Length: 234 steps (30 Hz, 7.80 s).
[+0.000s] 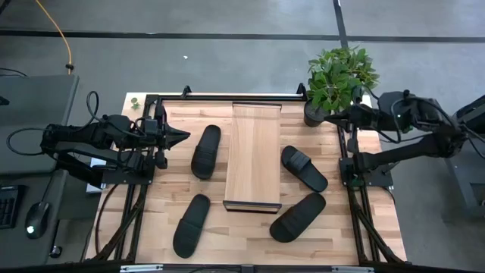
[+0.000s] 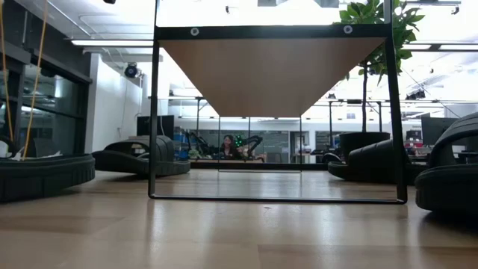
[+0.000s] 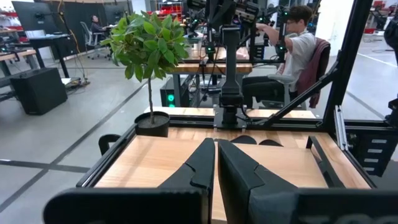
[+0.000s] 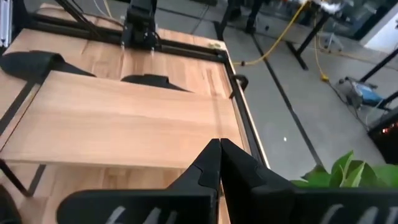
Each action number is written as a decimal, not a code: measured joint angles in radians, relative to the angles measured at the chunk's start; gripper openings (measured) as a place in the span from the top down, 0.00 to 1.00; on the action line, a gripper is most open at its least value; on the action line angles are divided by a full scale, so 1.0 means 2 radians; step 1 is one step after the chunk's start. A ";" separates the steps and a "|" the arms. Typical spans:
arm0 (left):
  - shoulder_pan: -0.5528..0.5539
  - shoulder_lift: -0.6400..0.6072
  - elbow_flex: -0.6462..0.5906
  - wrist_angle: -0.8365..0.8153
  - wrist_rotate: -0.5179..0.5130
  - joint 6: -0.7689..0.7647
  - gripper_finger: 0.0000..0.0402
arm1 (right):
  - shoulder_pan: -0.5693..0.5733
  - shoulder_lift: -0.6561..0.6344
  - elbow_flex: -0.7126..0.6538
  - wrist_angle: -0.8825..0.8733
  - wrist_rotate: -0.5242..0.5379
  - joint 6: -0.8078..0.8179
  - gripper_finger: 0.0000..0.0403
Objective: Pick and place slides into the shelf
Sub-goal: Put the top right black slipper on the shelf
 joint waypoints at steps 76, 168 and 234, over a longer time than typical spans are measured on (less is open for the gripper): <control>0.000 0.000 0.000 -0.001 -0.011 0.000 0.98 | 0.436 0.211 0.015 -0.254 0.358 0.368 1.00; 0.000 0.000 0.000 0.000 -0.011 0.013 0.98 | 0.260 0.204 -0.477 0.208 0.292 0.367 0.70; 0.000 0.040 0.000 -0.018 -0.059 0.068 0.97 | 0.233 0.202 -0.300 -0.074 0.296 0.494 1.00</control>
